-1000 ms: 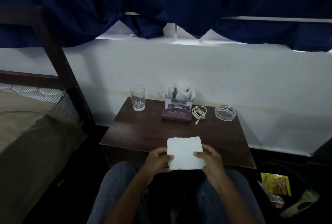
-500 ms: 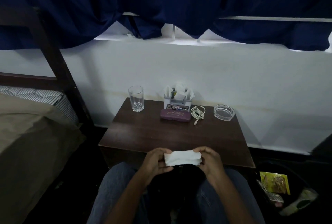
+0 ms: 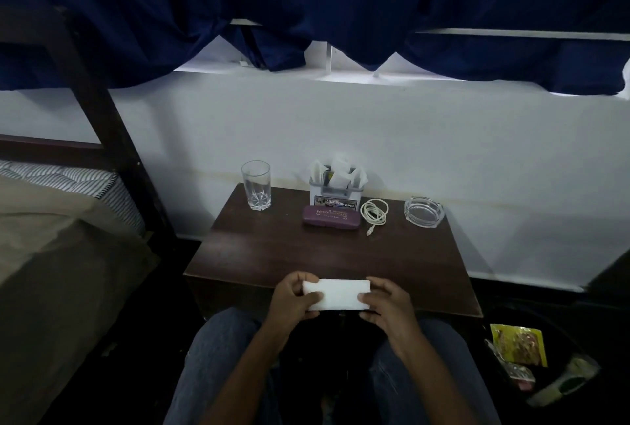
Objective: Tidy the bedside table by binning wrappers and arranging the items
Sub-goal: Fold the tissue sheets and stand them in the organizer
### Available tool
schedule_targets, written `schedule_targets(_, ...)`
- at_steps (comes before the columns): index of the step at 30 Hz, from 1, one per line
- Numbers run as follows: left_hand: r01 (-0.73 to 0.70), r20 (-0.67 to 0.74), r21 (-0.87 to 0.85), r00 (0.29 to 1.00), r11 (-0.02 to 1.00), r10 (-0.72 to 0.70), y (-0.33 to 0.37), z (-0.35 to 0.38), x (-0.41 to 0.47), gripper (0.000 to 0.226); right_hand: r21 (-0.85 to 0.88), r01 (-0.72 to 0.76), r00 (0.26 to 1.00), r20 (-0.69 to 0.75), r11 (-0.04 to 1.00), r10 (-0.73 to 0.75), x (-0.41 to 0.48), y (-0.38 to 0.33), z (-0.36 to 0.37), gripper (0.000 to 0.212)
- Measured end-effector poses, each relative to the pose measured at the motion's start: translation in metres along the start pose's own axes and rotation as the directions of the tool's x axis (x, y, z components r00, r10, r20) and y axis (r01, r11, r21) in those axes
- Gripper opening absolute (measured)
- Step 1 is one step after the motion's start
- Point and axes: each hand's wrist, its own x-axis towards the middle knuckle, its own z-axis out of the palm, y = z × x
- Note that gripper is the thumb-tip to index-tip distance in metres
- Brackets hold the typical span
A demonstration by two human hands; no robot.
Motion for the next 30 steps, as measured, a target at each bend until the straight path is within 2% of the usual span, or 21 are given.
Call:
schedule_targets(3, -0.101, -0.044, 0.102, 0.993, 0.99, 0.106, 0.001, 0.0, 0.006, 0.032, -0.064, 0.033, 0.996, -0.082, 0.997, -0.038, 0.007, 0.003, 0.0, 0.015)
schedule_targets(6, -0.165, -0.082, 0.151, 0.98, 0.975, 0.179, 0.01, 0.001, 0.024, 0.035, -0.052, 0.09, 0.987, -0.132, 0.995, -0.097, 0.022, -0.005, 0.002, 0.018)
schedule_targets(9, -0.163, -0.145, 0.044, 0.975, 0.986, 0.167, 0.021, 0.001, 0.047, 0.029, -0.097, 0.177, 0.974, -0.128, 0.979, -0.188, 0.043, -0.03, 0.009, 0.025)
schedule_targets(12, -0.153, -0.208, -0.036, 0.968, 0.988, 0.143, 0.028, 0.0, 0.075, 0.028, -0.249, 0.317, 0.928, -0.117, 0.915, -0.353, 0.078, -0.071, 0.02, 0.027)
schedule_targets(14, -0.123, -0.196, -0.037, 0.974, 0.992, 0.114, 0.032, 0.0, 0.091, 0.025, -0.432, 0.398, 0.862, -0.124, 0.809, -0.491, 0.107, -0.103, 0.03, 0.02)
schedule_targets(17, -0.111, -0.142, -0.004, 0.984, 0.994, 0.109, 0.033, 0.001, 0.111, 0.02, -0.727, 0.448, 0.733, -0.034, 0.52, -0.679, 0.143, -0.146, 0.048, 0.019)
schedule_targets(20, -0.11, -0.102, 0.032, 0.988, 0.993, 0.113, 0.032, 0.0, 0.126, 0.018, -0.872, 0.405, 0.689, 0.094, 0.274, -0.719, 0.172, -0.168, 0.068, 0.022)
schedule_targets(23, -0.088, -0.109, 0.035, 0.99, 0.996, 0.091, 0.033, -0.003, 0.139, 0.019, -0.916, 0.4, 0.683, 0.273, 0.035, -0.677, 0.193, -0.171, 0.082, 0.023)
schedule_targets(26, -0.064, -0.127, 0.018, 0.99, 0.998, 0.066, 0.037, -0.006, 0.146, 0.019, -0.908, 0.409, 0.694, 0.372, -0.087, -0.617, 0.208, -0.162, 0.088, 0.025)
schedule_targets(30, -0.049, -0.09, -0.019, 0.995, 0.999, 0.047, 0.046, -0.004, 0.144, 0.015, -0.902, 0.416, 0.718, 0.402, -0.113, -0.569, 0.218, -0.151, 0.091, 0.026)
